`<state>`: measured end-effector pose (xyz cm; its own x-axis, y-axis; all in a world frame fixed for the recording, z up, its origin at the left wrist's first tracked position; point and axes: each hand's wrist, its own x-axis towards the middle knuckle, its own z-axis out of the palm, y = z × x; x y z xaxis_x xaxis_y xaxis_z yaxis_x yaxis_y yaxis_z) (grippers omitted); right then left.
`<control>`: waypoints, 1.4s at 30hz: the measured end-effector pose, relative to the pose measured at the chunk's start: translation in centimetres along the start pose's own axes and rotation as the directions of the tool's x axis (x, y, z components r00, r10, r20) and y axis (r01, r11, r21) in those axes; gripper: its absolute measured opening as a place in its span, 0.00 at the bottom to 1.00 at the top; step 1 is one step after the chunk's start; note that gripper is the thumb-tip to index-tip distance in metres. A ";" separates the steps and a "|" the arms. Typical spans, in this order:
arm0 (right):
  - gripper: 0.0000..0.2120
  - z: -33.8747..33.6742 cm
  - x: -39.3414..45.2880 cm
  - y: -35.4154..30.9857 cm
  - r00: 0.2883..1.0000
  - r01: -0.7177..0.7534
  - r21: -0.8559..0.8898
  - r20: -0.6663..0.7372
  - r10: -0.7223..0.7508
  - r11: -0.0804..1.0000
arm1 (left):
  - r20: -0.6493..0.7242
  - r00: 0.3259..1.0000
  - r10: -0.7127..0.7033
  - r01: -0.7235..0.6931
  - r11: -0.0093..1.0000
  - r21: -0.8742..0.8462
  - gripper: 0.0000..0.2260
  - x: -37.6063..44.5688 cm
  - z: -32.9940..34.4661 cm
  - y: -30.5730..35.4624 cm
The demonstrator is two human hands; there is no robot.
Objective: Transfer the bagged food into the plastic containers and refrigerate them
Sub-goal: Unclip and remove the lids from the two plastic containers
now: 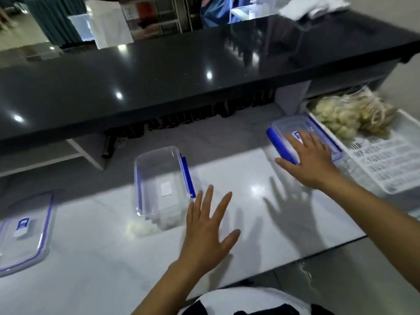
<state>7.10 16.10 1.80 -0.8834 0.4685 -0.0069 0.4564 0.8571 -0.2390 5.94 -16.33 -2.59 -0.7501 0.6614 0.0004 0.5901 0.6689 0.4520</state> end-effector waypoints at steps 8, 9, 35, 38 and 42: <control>0.36 1.1 3.4 5.6 0.992 0.036 -0.043 0.125 -0.031 0.998 | 0.263 0.948 -0.179 0.120 0.967 0.226 0.33 1.5 5.4 2.6; 0.35 1.4 3.6 5.7 0.993 0.037 -0.050 0.117 -0.031 0.998 | 0.263 0.945 -0.196 0.132 0.961 0.242 0.32 1.3 5.7 2.6; 0.23 -3.6 -7.8 5.3 0.951 -0.202 0.765 0.304 -0.065 0.612 | 0.340 0.816 -0.468 0.482 0.225 -0.847 0.17 3.8 1.3 9.4; 0.24 -1.2 -6.7 6.5 0.903 -0.401 0.817 0.429 0.028 0.415 | 0.333 0.820 -0.465 0.494 0.281 -0.823 0.17 4.5 1.3 9.5; 0.25 0.5 -7.3 6.7 0.880 -0.456 0.856 0.475 -0.021 0.244 | 0.343 0.803 -0.488 0.515 0.277 -0.811 0.18 3.6 1.6 9.1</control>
<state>16.57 18.33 -0.23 -0.8371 0.2929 -0.4620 0.4234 -0.1878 -0.8863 9.08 -7.30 0.15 -0.7875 0.3210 -0.5261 -0.4648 0.2511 0.8490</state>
